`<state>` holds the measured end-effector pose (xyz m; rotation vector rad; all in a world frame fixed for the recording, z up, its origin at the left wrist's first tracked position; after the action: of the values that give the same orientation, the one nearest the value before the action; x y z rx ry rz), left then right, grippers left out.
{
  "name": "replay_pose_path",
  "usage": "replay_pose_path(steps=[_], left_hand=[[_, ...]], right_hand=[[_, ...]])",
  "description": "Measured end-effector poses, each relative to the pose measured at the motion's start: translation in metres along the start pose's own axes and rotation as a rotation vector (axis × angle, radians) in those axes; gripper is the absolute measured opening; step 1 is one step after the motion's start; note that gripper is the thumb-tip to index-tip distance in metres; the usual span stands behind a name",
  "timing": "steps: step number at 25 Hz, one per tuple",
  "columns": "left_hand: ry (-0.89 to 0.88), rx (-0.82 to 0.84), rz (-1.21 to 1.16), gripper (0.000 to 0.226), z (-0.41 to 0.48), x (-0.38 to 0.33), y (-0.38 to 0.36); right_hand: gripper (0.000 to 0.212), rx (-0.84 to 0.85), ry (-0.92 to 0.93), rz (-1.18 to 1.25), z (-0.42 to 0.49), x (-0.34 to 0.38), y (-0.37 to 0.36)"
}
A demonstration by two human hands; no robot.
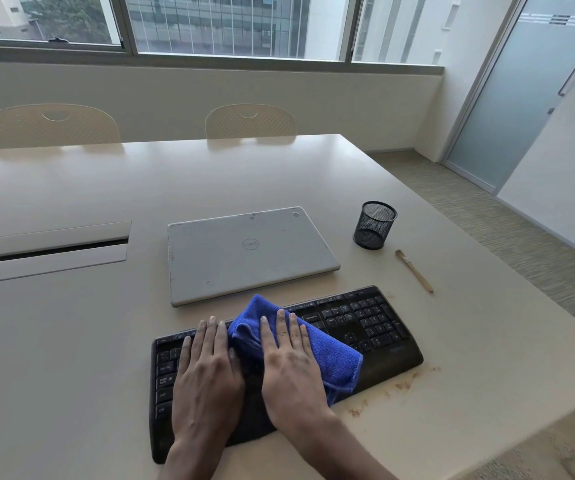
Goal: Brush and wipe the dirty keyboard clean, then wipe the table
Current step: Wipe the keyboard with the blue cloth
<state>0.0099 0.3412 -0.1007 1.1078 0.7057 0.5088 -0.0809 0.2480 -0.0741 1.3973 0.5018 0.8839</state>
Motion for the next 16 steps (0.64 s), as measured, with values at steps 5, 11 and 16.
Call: replay_pose_path(steps=[5, 11, 16], left_hand=[[-0.002, -0.002, -0.003, 0.062, 0.0, -0.001, 0.0], [0.008, 0.0, -0.006, 0.064, -0.001, -0.001, 0.001], [0.011, 0.007, -0.001, 0.064, -0.002, -0.002, 0.001]], right_hand=[[0.07, 0.018, -0.009, 0.015, 0.0, -0.001, 0.003], [0.073, 0.039, -0.036, 0.003, 0.005, -0.008, 0.003], [0.099, 0.16, 0.009, 0.032, 0.011, -0.023, 0.015]])
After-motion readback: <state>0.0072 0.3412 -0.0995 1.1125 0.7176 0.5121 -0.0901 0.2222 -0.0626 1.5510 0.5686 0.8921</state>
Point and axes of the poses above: each hand's wrist, its own z-axis towards the middle knuckle, its own y-axis out of the back of the hand, x = y × z, the point moved 4 cm from there along z, towards the middle knuckle, and after that the axes turned 1 degree about z, right-handed, at the moved point
